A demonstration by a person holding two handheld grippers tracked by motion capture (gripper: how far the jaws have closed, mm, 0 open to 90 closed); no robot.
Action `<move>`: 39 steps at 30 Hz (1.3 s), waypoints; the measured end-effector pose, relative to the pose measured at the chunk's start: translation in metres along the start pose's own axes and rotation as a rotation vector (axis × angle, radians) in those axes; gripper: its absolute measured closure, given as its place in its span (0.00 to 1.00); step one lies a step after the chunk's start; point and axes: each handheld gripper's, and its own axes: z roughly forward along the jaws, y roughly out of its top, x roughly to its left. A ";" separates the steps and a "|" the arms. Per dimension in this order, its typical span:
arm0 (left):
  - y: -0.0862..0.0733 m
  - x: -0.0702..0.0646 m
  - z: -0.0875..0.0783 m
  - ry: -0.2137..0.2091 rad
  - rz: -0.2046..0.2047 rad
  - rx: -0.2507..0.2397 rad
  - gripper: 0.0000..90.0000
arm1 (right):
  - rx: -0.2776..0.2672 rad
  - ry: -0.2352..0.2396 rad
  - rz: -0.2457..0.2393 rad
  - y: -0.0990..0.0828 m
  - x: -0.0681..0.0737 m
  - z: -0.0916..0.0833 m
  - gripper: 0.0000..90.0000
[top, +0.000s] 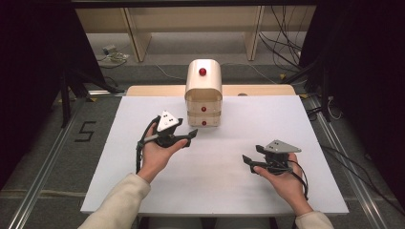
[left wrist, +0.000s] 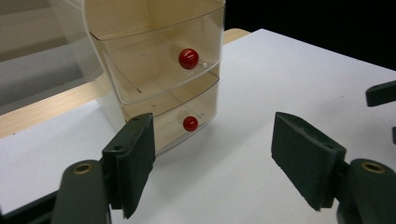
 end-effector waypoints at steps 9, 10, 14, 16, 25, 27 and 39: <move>-0.008 -0.005 -0.011 -0.024 0.022 0.004 0.30 | -0.003 0.003 -0.002 0.000 0.000 0.000 0.37; -0.009 -0.005 -0.012 -0.027 0.020 0.005 0.30 | -0.003 0.004 -0.001 0.000 0.000 0.000 0.37; -0.016 -0.006 -0.016 -0.032 0.021 0.008 0.29 | -0.006 0.008 0.000 0.000 0.001 0.000 0.37; -0.021 -0.007 -0.018 -0.038 0.022 0.018 0.28 | -0.003 0.008 0.001 0.000 0.001 0.000 0.37; -0.043 -0.007 -0.027 -0.046 0.023 0.034 0.27 | -0.006 0.008 -0.001 0.000 0.001 0.000 0.37; -0.047 -0.007 -0.030 -0.047 0.019 0.032 0.26 | -0.005 0.010 -0.002 0.000 0.001 0.000 0.36; -0.076 -0.006 -0.052 -0.048 0.036 0.052 0.26 | -0.004 0.008 -0.005 -0.001 0.001 -0.001 0.36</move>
